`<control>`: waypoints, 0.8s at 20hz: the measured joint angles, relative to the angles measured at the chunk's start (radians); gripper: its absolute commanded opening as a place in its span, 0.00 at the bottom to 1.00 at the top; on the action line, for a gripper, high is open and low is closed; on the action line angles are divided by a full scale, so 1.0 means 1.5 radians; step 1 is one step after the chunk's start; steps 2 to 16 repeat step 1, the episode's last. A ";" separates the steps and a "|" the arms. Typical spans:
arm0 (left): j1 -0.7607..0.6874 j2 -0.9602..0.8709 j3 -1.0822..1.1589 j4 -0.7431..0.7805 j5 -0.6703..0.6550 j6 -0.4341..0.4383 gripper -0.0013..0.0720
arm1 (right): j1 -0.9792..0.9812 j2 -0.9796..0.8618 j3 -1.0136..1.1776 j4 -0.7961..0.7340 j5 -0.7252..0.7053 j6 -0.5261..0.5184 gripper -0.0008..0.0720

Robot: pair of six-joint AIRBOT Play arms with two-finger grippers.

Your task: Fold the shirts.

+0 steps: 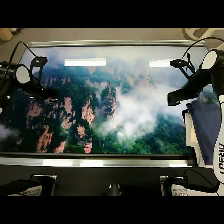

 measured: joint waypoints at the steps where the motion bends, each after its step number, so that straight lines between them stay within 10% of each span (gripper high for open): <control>1: 0.000 0.000 0.000 0.000 0.000 0.000 0.81 | 0.000 0.000 0.000 0.000 0.000 0.000 0.94; 16: 0.000 0.000 0.000 0.000 0.000 0.000 0.81 | 0.000 0.000 0.000 0.000 0.000 0.000 0.94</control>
